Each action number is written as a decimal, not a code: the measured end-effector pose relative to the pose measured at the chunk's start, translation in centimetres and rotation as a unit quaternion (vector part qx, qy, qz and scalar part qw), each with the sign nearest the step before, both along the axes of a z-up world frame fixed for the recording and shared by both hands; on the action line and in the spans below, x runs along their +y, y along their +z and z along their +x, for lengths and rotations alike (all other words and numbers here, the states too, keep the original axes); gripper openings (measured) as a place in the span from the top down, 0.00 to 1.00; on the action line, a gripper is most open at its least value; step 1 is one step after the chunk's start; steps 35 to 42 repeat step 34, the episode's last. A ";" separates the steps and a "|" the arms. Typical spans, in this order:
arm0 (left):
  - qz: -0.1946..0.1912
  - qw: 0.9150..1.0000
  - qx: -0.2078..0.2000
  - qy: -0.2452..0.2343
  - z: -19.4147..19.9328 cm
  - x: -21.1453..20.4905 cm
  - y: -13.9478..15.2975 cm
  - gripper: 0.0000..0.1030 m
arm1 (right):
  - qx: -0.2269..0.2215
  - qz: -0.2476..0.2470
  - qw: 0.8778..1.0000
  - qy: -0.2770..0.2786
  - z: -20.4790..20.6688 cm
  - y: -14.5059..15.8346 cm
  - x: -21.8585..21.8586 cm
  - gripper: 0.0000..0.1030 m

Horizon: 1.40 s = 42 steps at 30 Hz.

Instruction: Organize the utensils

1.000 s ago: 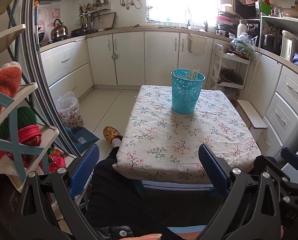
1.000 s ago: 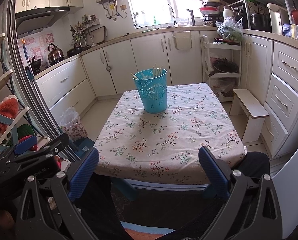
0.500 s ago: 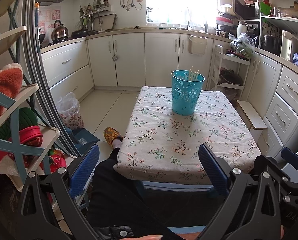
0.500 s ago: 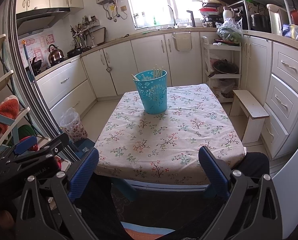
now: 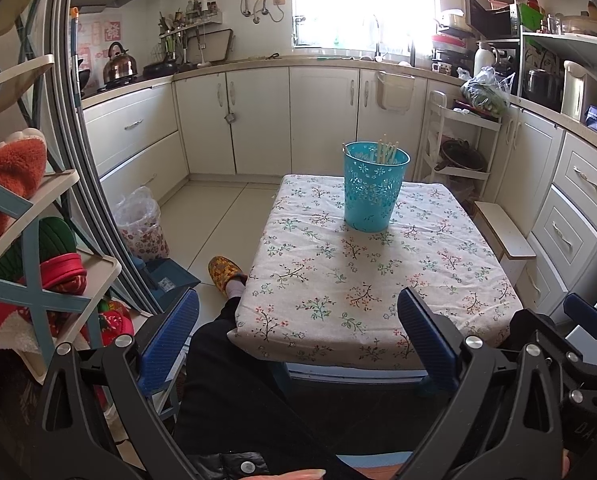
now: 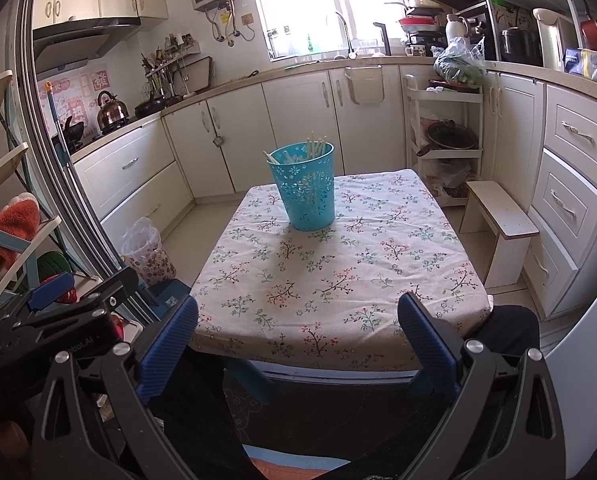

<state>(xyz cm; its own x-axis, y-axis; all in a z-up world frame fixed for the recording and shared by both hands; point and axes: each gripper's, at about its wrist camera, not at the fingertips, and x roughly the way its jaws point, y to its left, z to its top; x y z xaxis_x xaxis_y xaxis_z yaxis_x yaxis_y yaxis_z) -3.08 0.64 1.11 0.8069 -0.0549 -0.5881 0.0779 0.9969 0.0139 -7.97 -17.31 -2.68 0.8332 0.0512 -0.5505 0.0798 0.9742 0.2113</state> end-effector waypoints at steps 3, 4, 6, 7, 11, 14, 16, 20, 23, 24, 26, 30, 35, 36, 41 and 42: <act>0.001 1.000 0.001 0.000 0.0 0.0 0.1 0.07 | 0.001 0.000 1.000 0.001 0.0 0.0 0.0 0.07; 0.000 1.000 0.001 0.000 0.0 0.1 0.2 0.07 | 0.001 0.000 1.000 0.001 0.0 0.0 0.0 0.07; 0.000 1.000 0.003 -0.001 0.0 0.0 0.1 0.07 | 0.001 0.000 1.000 0.001 0.0 0.0 0.1 0.07; 0.000 1.000 0.005 -0.002 0.1 0.0 0.1 0.07 | 0.002 0.000 1.000 0.001 0.0 0.0 0.0 0.07; 0.004 1.000 0.004 -0.001 0.1 -0.1 0.3 0.07 | 0.003 -0.001 1.000 0.003 0.0 0.0 0.0 0.07; 0.009 1.000 -0.002 0.000 0.2 -0.2 0.3 0.07 | 0.005 -0.001 1.000 0.004 0.2 -0.1 0.0 0.07; 0.008 1.000 0.000 -0.002 0.4 -0.2 0.1 0.07 | 0.007 -0.001 1.000 0.005 0.3 -0.1 -0.1 0.07; 0.007 1.000 -0.010 0.003 0.4 -0.1 -0.1 0.07 | 0.012 0.001 1.000 0.004 0.7 -0.4 -0.3 0.07; 0.009 1.000 -0.003 -0.005 0.8 -0.3 -0.5 0.07 | 0.016 0.002 1.000 0.004 0.9 -0.6 -0.4 0.07; 0.011 1.000 0.005 -0.009 1.2 -0.5 -0.8 0.07 | 0.017 0.002 1.000 0.004 1.0 -0.7 -0.4 0.07; 0.010 1.000 0.022 -0.016 2.1 -0.8 -1.5 0.07 | 0.024 0.005 1.000 0.002 1.5 -1.0 -0.7 0.07; -0.003 0.998 0.065 -0.016 4.8 -0.9 -3.3 0.07 | 0.053 0.025 0.998 -0.012 3.2 -2.4 -2.3 0.07; -0.017 0.994 0.109 -0.011 8.1 -0.6 -5.9 0.07 | 0.087 0.030 0.995 -0.032 6.5 -4.4 -4.0 0.07; -0.017 0.994 0.109 -0.011 8.1 -0.6 -5.9 0.07 | 0.087 0.030 0.995 -0.032 6.5 -4.4 -4.0 0.07; -0.017 0.994 0.109 -0.011 8.1 -0.6 -5.9 0.07 | 0.087 0.030 0.995 -0.032 6.5 -4.4 -4.0 0.07; -0.017 0.994 0.109 -0.011 8.1 -0.6 -5.9 0.07 | 0.087 0.030 0.995 -0.032 6.5 -4.4 -4.0 0.07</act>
